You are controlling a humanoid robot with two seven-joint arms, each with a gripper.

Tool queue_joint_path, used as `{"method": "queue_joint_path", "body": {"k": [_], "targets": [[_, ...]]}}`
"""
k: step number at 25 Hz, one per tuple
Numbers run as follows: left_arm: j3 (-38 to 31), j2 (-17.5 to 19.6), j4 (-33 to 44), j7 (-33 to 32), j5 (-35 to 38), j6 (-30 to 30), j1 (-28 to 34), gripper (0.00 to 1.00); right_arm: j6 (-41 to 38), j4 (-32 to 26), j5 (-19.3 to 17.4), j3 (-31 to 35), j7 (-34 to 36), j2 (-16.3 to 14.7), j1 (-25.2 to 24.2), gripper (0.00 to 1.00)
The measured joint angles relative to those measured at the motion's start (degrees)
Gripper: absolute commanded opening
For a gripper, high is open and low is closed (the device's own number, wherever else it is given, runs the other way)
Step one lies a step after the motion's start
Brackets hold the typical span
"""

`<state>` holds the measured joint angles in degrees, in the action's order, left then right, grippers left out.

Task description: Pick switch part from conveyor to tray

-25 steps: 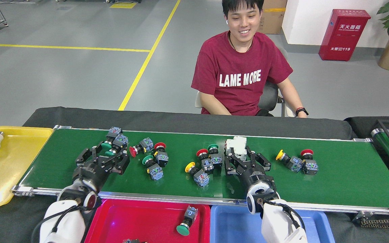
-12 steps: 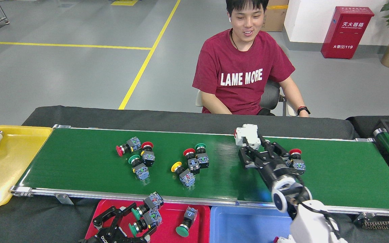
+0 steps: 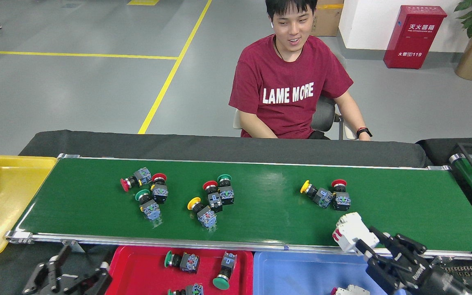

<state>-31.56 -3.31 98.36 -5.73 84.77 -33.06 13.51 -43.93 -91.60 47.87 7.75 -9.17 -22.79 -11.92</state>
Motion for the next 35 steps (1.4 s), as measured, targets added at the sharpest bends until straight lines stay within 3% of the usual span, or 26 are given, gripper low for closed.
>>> {"method": "queue_joint_path", "body": {"k": [6, 13, 14, 16, 21, 25, 30, 33, 35], "targets": [[2.0, -0.1, -0.1, 0.1, 2.1, 0.9, -1.8, 1.00, -0.2, -1.7, 0.0, 0.4, 0.0, 1.0, -4.6, 0.28], [9.1, -0.1, -1.0, -0.5, 11.6, 1.1, -8.7, 1.00, -0.2, -1.6, 0.0, 2.2, 0.0, 1.4, -5.6, 0.29], [9.3, -0.1, -2.2, -0.9, 11.9, 1.1, -10.0, 1.00, -0.2, -1.0, 0.1, 2.5, 0.0, 1.4, -5.6, 0.38], [9.6, -0.1, -6.2, -2.3, 12.3, 1.1, -13.5, 1.00, -0.2, -0.4, 1.0, 2.7, -0.7, 1.5, -5.6, 0.98], [9.6, 1.8, -15.6, -3.4, 12.4, 1.3, -20.1, 1.00, -0.2, -0.6, 0.4, 3.7, -8.2, 6.3, -5.0, 0.98], [9.7, 5.3, -22.4, -3.6, 12.4, 4.3, -23.8, 1.00, -0.2, -1.3, -1.8, 4.6, -9.9, 7.7, -2.0, 0.98], [9.7, 9.0, -30.6, -3.8, 12.4, 6.9, -28.9, 1.00, -0.2, -3.2, -2.4, 5.0, -10.2, 13.0, 2.8, 0.97], [9.7, 10.0, -34.2, -3.8, 12.4, 7.5, -31.4, 1.00, 0.7, -4.7, -1.4, 5.0, -10.3, 15.1, 6.5, 0.94], [9.7, 10.2, -36.0, -3.8, 12.4, 7.7, -32.3, 1.00, 5.8, -4.7, 1.8, 5.0, -10.3, 15.4, 9.9, 0.95]]}}
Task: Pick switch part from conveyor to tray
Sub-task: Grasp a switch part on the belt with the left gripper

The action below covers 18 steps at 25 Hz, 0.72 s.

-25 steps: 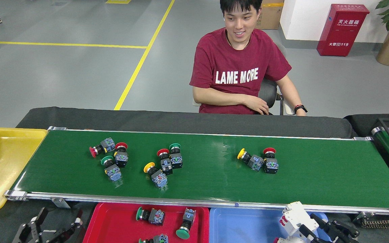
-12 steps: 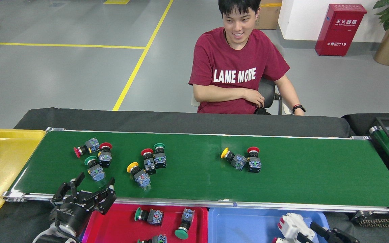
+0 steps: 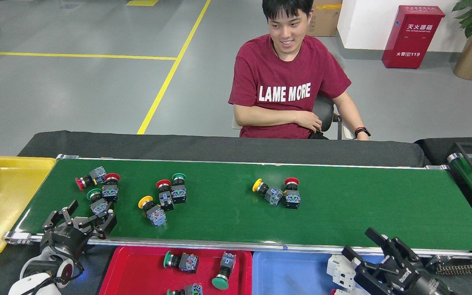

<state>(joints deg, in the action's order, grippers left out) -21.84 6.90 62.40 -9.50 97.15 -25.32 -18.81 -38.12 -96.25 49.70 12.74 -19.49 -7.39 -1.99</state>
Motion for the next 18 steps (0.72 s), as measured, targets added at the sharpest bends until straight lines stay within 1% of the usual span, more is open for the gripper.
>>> {"method": "queue_joint_path", "body": {"k": [2, 3, 4, 6, 8, 10, 13, 15, 16, 18], "targets": [[0.0, 0.1, -1.5, 0.1, 0.0, 0.1, -1.0, 0.97, 6.8, 0.7, 5.2, -0.3, -0.3, 0.1, 2.2, 0.95], [0.0, 0.1, -2.6, 0.1, 0.0, 0.5, -1.8, 0.89, 9.9, 1.2, 7.5, -0.5, -0.3, 0.6, 2.7, 0.95], [0.0, 0.1, -3.8, 0.2, 0.0, 1.1, -2.6, 0.78, 12.4, 1.7, 9.3, -0.8, -0.3, 1.3, 2.8, 0.95], [0.2, 0.1, -6.0, 0.4, 0.0, 2.3, -3.6, 0.41, 16.8, 2.0, 12.4, -0.9, 0.1, 2.1, 2.8, 0.95], [0.2, 0.3, -7.4, 1.6, -0.3, 2.9, -3.8, 0.22, 21.2, 2.0, 15.7, -1.0, 1.3, 2.3, 2.6, 0.95], [0.2, 1.0, -9.0, 3.7, -0.4, 3.1, -4.0, 0.13, 24.1, 1.9, 18.2, -1.0, 4.6, 2.4, 1.4, 0.96], [0.2, 1.7, -10.8, 7.4, -0.4, 3.3, -4.0, 0.06, 25.9, 1.3, 19.8, -1.1, 11.9, 2.4, -3.9, 0.96], [0.8, 1.8, -10.9, 9.0, -0.6, 3.1, -3.4, 0.06, 26.5, 1.0, 21.2, -1.2, 16.1, 2.4, -6.8, 0.96], [1.3, 1.8, -10.3, 9.6, -1.1, 1.9, -2.9, 0.06, 26.6, 0.8, 21.8, -1.2, 17.8, 2.6, -7.8, 0.96], [1.8, 2.3, -6.7, 10.3, -3.3, -2.5, -0.7, 0.06, 26.7, 0.1, 22.3, -1.2, 19.8, 3.7, -10.1, 0.96]]}}
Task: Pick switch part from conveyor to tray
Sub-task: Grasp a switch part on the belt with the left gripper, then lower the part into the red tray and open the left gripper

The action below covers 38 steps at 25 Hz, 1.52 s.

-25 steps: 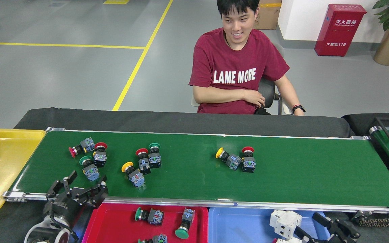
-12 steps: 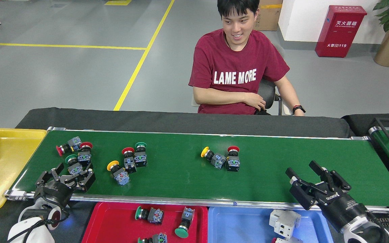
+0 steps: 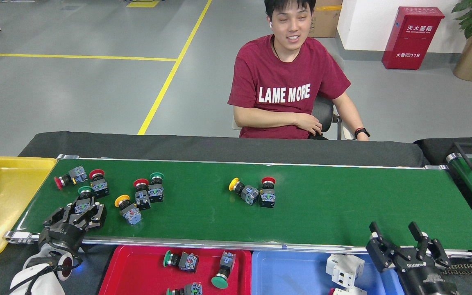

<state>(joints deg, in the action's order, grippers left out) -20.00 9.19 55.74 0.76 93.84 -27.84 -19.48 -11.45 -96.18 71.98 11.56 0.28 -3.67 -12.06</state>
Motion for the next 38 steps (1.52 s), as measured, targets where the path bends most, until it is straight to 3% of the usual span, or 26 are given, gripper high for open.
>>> {"method": "queue_joint_path", "body": {"k": [3, 7, 8, 11, 12, 22, 24, 26, 28, 33, 38], "targets": [[0.0, 2.0, 12.0, 0.3, -4.8, -10.3, 8.1, 0.07, 0.2, -0.7, 0.1, 0.0, 0.9, 1.0, -1.8, 0.96], [0.1, 2.0, 26.1, 0.1, -8.8, -15.8, 19.7, 0.13, 0.3, -0.9, 0.1, -0.1, 1.3, 1.3, -1.8, 0.96], [0.3, 2.0, 28.8, 0.0, -9.5, -16.2, 22.5, 0.24, 0.3, -0.9, 0.1, -0.1, 1.3, 1.4, -1.8, 0.96], [1.2, 1.4, 35.2, -0.6, -10.9, -16.9, 30.0, 0.97, 0.2, -0.9, 0.1, -0.1, 1.3, 1.5, -1.8, 0.96], [1.3, 0.5, 36.4, -0.9, -10.9, -16.9, 31.2, 1.00, 0.1, -0.9, 0.1, -0.1, 1.4, 1.5, -1.8, 0.96], [2.5, -5.7, 39.4, -1.5, -11.0, -16.9, 32.6, 1.00, 0.6, -0.9, 0.1, -0.1, 1.4, 2.8, -1.8, 0.96], [1.8, -7.0, 39.4, -1.5, -11.0, -9.5, 32.1, 1.00, 0.6, -0.9, 0.1, -0.1, 1.3, 3.2, -1.8, 0.96], [1.4, -6.9, 39.1, -1.5, -11.0, 1.0, 31.7, 1.00, 0.6, -0.9, 0.2, -0.1, 1.2, 3.2, -1.8, 0.96], [0.5, -6.9, 38.6, -1.5, -11.0, 6.1, 31.9, 1.00, 1.1, -0.9, 0.2, -0.1, 1.1, 3.4, -1.8, 0.96], [-1.6, -5.9, 38.2, -1.5, -11.0, 9.5, 32.1, 1.00, 2.4, -0.9, 0.2, -0.1, 1.1, 3.5, -1.4, 0.96], [-1.5, -2.1, 34.4, -1.5, -11.0, 7.9, 28.6, 1.00, 2.5, -0.9, 0.2, -0.1, 1.0, 3.5, -1.4, 0.96]]}}
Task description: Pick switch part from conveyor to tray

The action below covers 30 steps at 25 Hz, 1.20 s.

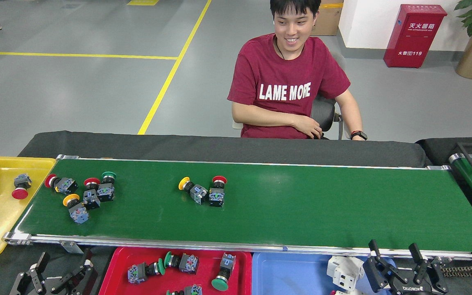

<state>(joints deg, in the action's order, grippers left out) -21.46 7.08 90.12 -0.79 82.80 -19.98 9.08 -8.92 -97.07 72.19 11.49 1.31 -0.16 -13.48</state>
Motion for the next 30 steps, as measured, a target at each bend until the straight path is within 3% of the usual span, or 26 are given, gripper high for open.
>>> {"method": "queue_joint_path", "body": {"k": [5, 8, 14, 18, 22, 25, 30], "targets": [[1.9, 5.7, -17.1, -0.1, 0.0, -0.9, -15.1, 1.00, 0.1, 0.0, 0.0, -0.9, 0.0, 0.0, 0.0, 0.96], [2.0, 9.2, -27.4, -0.2, 0.0, -0.7, -20.8, 1.00, 0.1, 0.0, 0.1, -1.1, 0.0, 0.0, 0.0, 0.96], [2.1, 10.2, -34.3, 0.3, 0.0, -0.5, -24.2, 1.00, 0.1, 0.0, 0.1, -2.0, 0.0, 0.0, 0.0, 0.96], [5.1, 10.2, -39.0, 0.5, 0.6, 3.3, -27.8, 0.97, 0.1, 0.0, 0.1, -2.1, 0.0, 0.0, 0.0, 0.96], [13.4, 10.8, -56.6, 5.9, 0.7, 12.1, -40.0, 0.77, 0.1, 0.0, 0.2, -2.7, -0.1, 0.0, 0.0, 0.96], [18.7, 12.0, -68.4, 12.9, 0.7, 17.1, -46.7, 0.53, 0.2, 0.0, 0.2, -2.9, -0.5, 0.0, 0.0, 0.96], [20.4, 11.6, -71.5, 17.3, 0.2, 18.9, -47.7, 0.21, 0.2, 0.0, 0.2, -3.4, -0.9, 0.0, 0.8, 0.96]]}}
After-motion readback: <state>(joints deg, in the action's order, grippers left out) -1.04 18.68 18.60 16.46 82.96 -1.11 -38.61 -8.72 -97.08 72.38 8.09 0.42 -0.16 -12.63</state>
